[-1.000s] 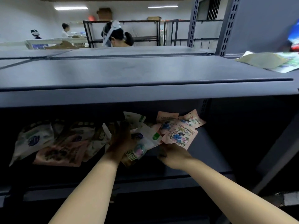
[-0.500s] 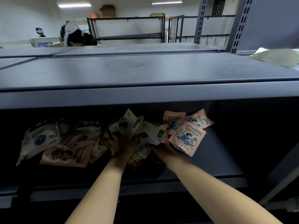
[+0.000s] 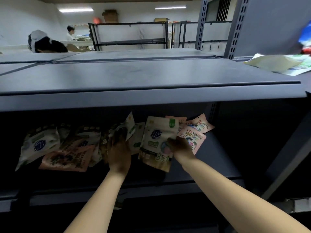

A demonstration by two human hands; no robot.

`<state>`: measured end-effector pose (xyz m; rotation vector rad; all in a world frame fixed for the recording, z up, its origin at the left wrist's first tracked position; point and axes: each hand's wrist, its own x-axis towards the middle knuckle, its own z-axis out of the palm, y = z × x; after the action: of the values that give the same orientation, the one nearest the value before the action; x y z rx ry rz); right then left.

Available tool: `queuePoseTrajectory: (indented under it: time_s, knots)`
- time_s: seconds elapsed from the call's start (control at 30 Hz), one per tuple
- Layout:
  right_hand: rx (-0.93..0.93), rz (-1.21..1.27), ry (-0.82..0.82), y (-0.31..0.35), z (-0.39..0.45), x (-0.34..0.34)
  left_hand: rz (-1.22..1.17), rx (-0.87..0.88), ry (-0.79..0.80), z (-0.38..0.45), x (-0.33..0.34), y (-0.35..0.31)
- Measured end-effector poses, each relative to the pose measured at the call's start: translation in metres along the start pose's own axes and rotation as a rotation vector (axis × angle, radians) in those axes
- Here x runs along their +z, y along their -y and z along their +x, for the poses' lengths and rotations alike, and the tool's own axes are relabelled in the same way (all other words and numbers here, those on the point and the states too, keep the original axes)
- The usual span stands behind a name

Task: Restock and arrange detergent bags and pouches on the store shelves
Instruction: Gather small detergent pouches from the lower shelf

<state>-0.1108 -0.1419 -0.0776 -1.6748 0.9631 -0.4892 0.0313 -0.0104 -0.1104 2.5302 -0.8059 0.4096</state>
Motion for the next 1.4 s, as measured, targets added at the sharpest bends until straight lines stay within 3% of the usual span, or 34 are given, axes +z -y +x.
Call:
queuePoseTrajectory:
  time_s: [0.13,0.27,0.47,0.63,0.77,0.97,1.1,1.23,1.4]
  knots:
    - [-0.099,-0.012,-0.086,0.008,-0.009,-0.02,-0.157,0.162,-0.398,-0.015,-0.022,-0.018]
    - [-0.172,0.057,-0.256,0.011,-0.026,-0.04,-0.137,0.245,-0.503,-0.026,-0.049,-0.044]
    - [-0.52,-0.277,-0.602,0.005,-0.069,-0.091,-0.199,0.226,-0.407,-0.054,-0.072,-0.086]
    - [-0.738,-0.428,-0.84,0.005,-0.098,-0.138,-0.247,0.165,-0.181,-0.079,-0.09,-0.131]
    - [-0.876,-0.474,-0.91,0.0,-0.117,-0.175,-0.223,0.206,-0.234,-0.101,-0.109,-0.167]
    - [-1.03,-0.38,-0.915,-0.013,-0.134,-0.241,-0.1,0.151,-0.186,-0.14,-0.14,-0.222]
    - [-1.092,-0.215,-0.789,-0.013,-0.143,-0.297,0.001,0.097,-0.234,-0.167,-0.172,-0.267]
    - [-1.052,0.007,-0.626,-0.008,-0.144,-0.36,0.032,0.048,-0.298,-0.197,-0.203,-0.317]
    - [-1.015,0.169,-0.572,0.001,-0.132,-0.435,-0.025,0.065,-0.365,-0.228,-0.226,-0.383]
